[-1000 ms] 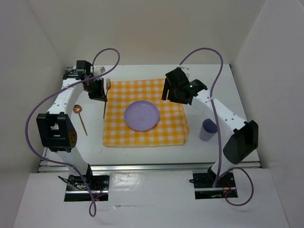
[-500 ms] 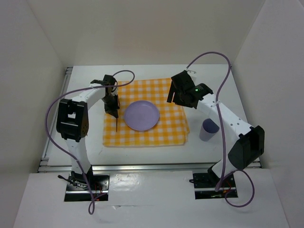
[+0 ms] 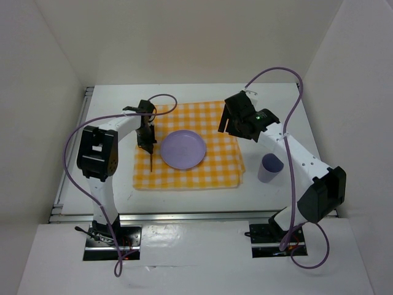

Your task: Set the dinner table for one person

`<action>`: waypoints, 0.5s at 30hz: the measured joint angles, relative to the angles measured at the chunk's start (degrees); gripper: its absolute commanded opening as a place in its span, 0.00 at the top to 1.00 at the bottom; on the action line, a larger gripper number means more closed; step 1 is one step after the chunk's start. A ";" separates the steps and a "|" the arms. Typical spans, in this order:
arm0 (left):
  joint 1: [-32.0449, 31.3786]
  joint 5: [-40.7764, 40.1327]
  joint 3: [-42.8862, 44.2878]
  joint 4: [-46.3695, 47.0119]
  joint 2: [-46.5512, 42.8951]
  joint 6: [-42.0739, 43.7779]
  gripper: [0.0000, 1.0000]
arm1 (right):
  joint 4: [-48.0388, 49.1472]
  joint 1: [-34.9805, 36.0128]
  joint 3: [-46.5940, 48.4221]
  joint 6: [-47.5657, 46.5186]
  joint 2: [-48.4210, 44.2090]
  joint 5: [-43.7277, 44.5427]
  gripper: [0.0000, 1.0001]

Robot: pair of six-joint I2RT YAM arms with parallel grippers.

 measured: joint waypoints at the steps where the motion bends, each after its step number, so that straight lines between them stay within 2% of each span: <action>1: -0.07 -0.31 -0.07 0.07 0.00 0.11 1.00 | 0.02 0.00 0.00 0.00 -0.07 0.02 0.21; 7: -0.22 -1.27 -0.11 0.26 0.11 0.55 1.00 | 0.02 0.00 0.00 0.00 -0.13 0.00 0.21; 12: -0.24 -1.18 0.79 -0.74 0.90 1.60 0.91 | 0.00 0.00 0.00 0.00 -0.13 0.00 0.21; 13: -0.24 -1.11 1.49 -1.36 1.38 1.70 0.89 | 0.02 0.00 0.00 0.00 -0.13 0.02 0.21; 15: -0.24 -1.09 2.19 -2.10 1.92 1.92 0.70 | 0.02 0.00 0.00 0.00 -0.13 0.00 0.21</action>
